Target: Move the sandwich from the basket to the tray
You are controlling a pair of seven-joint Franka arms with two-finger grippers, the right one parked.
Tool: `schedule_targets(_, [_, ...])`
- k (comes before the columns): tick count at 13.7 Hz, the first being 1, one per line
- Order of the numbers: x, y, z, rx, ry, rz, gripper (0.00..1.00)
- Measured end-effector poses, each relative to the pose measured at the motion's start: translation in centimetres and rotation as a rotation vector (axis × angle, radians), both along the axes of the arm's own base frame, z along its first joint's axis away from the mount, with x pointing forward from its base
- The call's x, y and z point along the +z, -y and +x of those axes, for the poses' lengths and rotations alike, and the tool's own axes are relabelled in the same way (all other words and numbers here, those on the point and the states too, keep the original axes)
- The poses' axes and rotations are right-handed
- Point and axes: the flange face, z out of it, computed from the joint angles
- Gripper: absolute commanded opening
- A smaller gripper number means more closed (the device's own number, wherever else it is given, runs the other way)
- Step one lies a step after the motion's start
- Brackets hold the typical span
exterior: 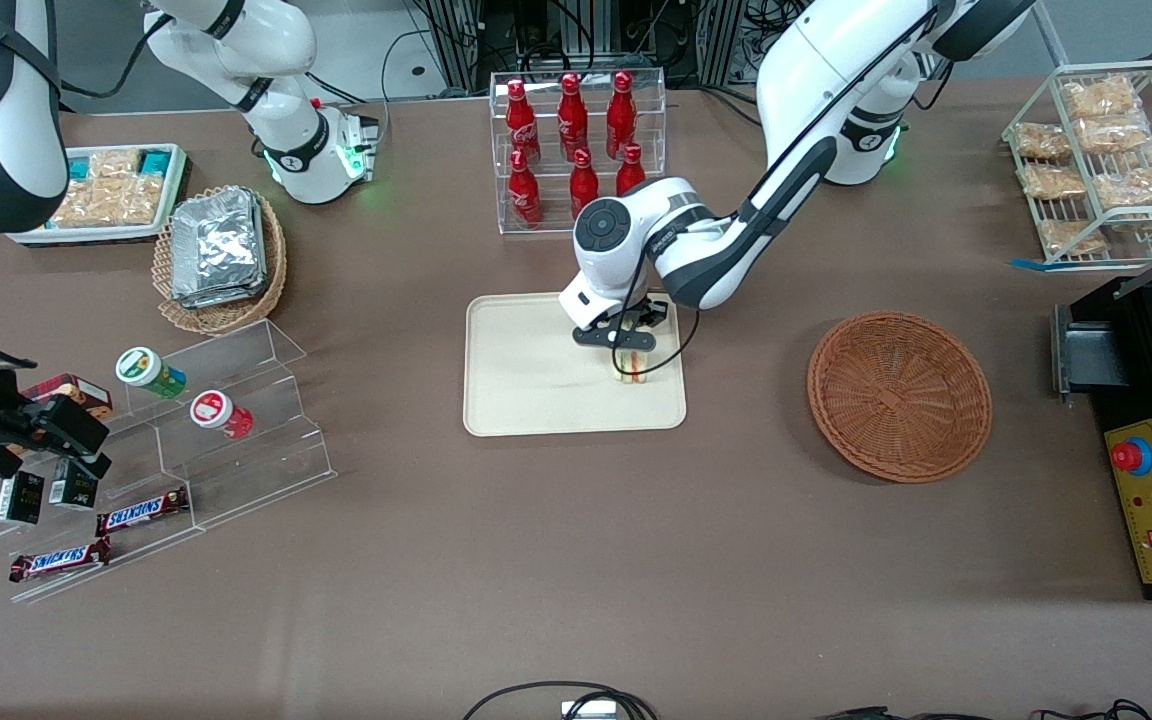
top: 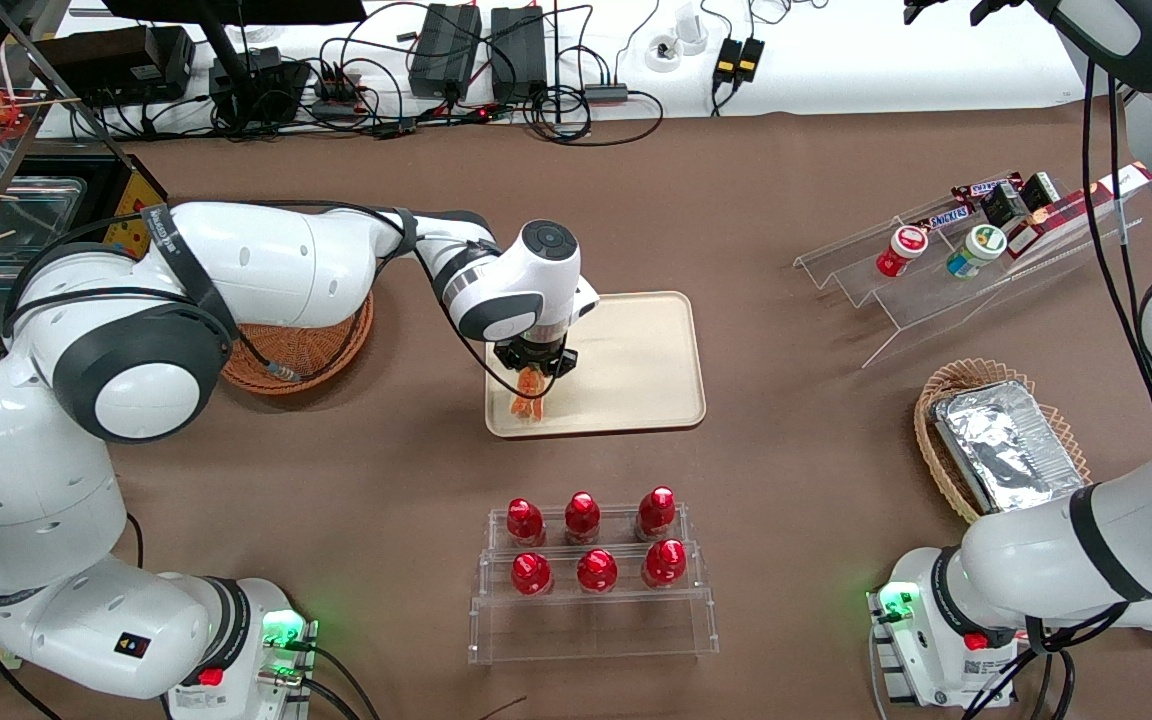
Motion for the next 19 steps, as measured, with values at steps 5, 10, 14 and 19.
schedule_targets(5, [0.7,0.1,0.6,0.011,0.005,0.007,0.78])
schedule_targets(10, [4.8,0.3,4.7,0.073,0.044,0.016,0.77])
schedule_targets(14, [8.9,-2.7,10.6,0.194,0.063,0.01,0.77])
schedule_targets(19, [14.8,-10.4,18.2,0.391,0.083,-0.018,0.94])
